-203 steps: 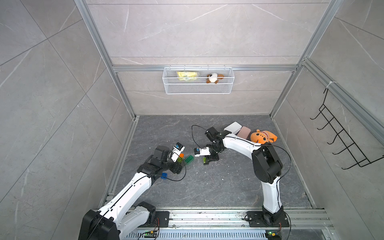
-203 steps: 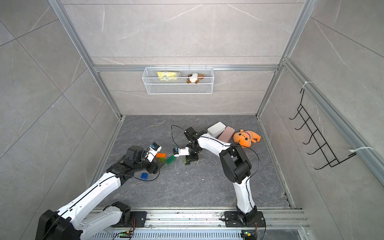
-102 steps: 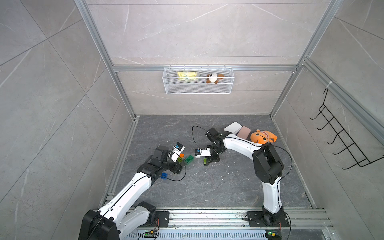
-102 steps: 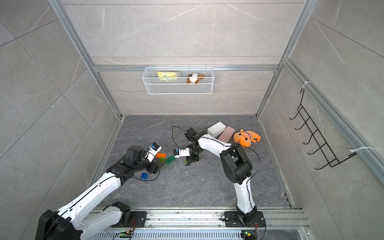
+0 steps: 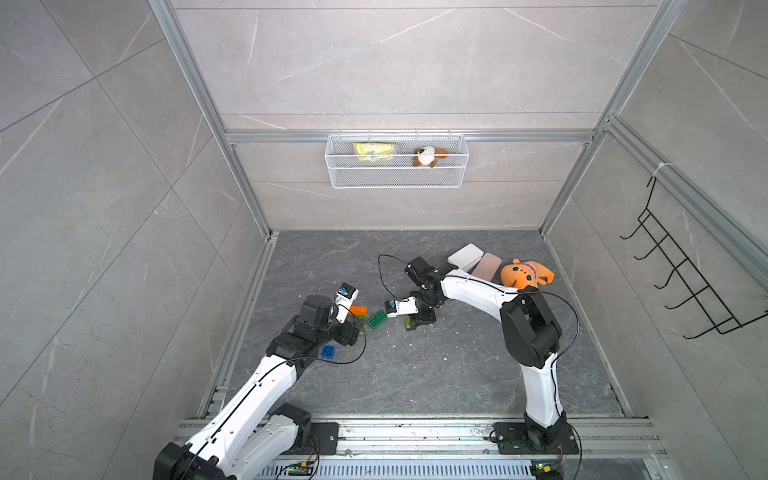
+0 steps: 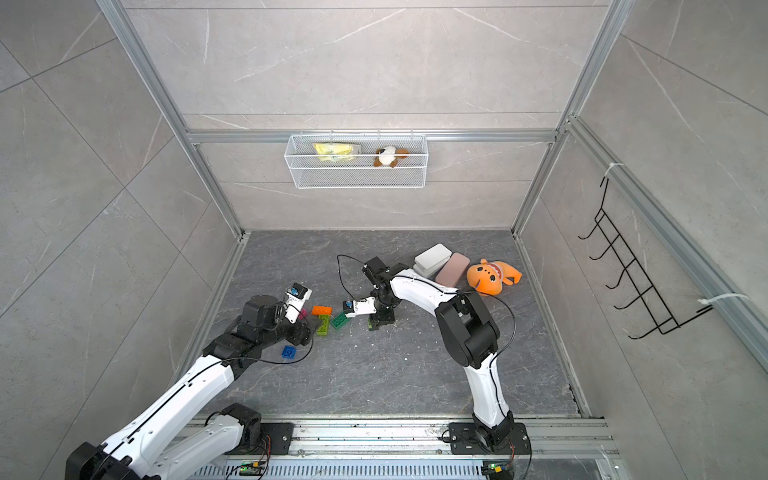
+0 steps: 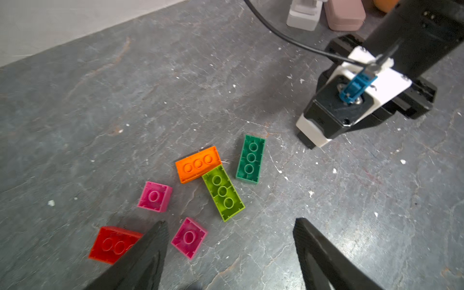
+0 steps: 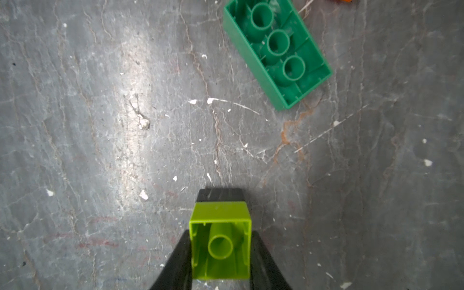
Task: Assemble a carrot with lego
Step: Assemble the lego brick with the lego brick, then pick up the lego brick from the center of the board.
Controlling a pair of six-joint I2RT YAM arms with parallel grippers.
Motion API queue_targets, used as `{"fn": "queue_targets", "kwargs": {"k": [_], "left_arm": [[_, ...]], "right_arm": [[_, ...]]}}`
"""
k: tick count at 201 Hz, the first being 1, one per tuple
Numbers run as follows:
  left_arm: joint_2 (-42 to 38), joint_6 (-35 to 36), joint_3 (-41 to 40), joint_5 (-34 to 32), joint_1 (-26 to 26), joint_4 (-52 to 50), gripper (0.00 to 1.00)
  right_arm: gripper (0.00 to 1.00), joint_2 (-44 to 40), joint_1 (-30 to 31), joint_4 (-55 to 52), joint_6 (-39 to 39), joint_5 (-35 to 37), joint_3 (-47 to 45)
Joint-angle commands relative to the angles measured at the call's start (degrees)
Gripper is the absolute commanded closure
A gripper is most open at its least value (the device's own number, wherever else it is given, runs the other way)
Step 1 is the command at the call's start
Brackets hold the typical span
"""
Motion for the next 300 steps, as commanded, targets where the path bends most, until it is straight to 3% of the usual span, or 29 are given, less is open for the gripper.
{"fn": "queue_targets", "kwargs": {"k": [1,60,112,144,160,170,187,201,217,264,300], "left_arm": [[-2.72,-3.09,-0.28,-3.12,0.93,3.05,0.16],[-1.75,-5.01,1.69,-4.91,1.82,3.02,0.15],[-1.58,-5.65,2.07,-5.19,2.55,3.43,0.14],[0.03,-6.55,3.17,-4.06,2.77,3.19,0.13],[2.00,-8.48,4.25,-3.76,2.77,3.06,0.13],[3.88,-10.07,5.27,-3.65,2.71,2.82,0.13],[8.16,-11.09,7.61,-1.17,2.67,1.62,0.13],[12.35,-8.82,9.49,2.69,2.40,0.26,0.15],[16.80,-4.55,11.68,2.65,0.48,-1.38,0.16],[30.35,3.25,17.56,-1.14,-5.13,-2.80,0.17],[39.94,6.66,21.36,-2.49,-7.14,-4.68,0.24]], "right_arm": [[0.74,5.56,0.72,-2.17,1.01,3.88,-3.74],[0.70,6.33,3.21,-9.80,7.66,7.88,1.45],[0.62,-0.48,3.79,-5.58,16.51,7.92,-1.90],[0.48,-0.28,3.88,-9.84,20.75,10.06,4.85],[0.28,-0.02,3.72,-12.05,22.11,10.47,7.41],[0.23,-0.83,3.75,-11.53,22.49,10.23,6.87],[0.21,-3.46,3.60,-9.94,23.57,8.69,5.15],[0.21,-7.15,2.65,-7.83,25.13,5.46,2.68],[0.21,-13.51,0.36,-2.74,27.70,0.96,-2.57],[0.22,-32.80,-14.55,17.02,43.01,-16.26,-20.07],[0.22,-39.50,-17.98,21.65,48.26,-14.76,-26.55]]}}
